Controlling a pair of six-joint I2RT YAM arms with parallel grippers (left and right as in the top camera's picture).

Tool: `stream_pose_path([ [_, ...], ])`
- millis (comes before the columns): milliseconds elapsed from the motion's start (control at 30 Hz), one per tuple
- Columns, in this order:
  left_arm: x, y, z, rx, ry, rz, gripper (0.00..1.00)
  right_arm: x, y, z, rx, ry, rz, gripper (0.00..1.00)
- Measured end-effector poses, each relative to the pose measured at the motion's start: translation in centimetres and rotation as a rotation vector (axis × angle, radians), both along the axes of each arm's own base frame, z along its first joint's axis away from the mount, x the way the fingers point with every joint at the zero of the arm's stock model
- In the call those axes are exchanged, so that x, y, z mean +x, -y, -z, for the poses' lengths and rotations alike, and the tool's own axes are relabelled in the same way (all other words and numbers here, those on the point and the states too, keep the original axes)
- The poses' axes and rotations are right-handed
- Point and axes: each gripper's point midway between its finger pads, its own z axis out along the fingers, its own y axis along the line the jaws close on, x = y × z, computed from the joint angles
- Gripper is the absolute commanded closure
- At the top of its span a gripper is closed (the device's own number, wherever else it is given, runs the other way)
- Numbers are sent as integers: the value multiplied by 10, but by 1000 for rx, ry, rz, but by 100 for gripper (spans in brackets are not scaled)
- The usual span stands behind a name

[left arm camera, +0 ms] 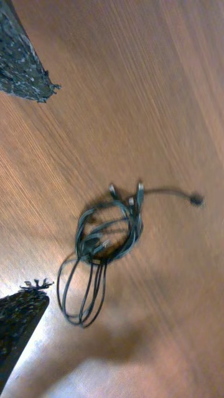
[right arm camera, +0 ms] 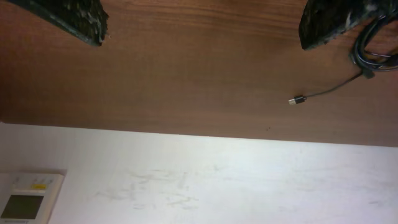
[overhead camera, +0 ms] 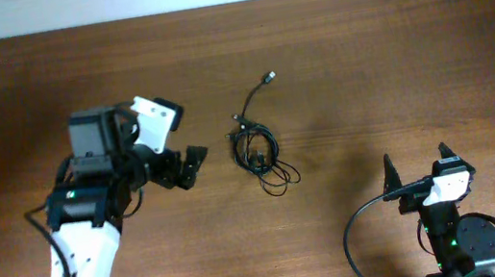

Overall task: Untangle cables
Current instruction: 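Reach the left gripper forward and down onto the black cable bundle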

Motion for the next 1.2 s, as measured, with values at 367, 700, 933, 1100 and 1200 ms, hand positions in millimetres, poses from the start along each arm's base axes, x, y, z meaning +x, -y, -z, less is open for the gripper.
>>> stream_pose_path([
  [367,36,40,12,99,-138,157,1,0,0,0,0,0,-1,1],
  [700,41,73,41,212,-169,285,1,0,0,0,0,0,-1,1],
  [933,49,73,44,223,-153,280,1,0,0,0,0,0,-1,1],
  [1100,52,75,44,221,-139,280,1,0,0,0,0,0,-1,1],
  [1200,57,76,57,227,-161,285,1,0,0,0,0,0,-1,1],
])
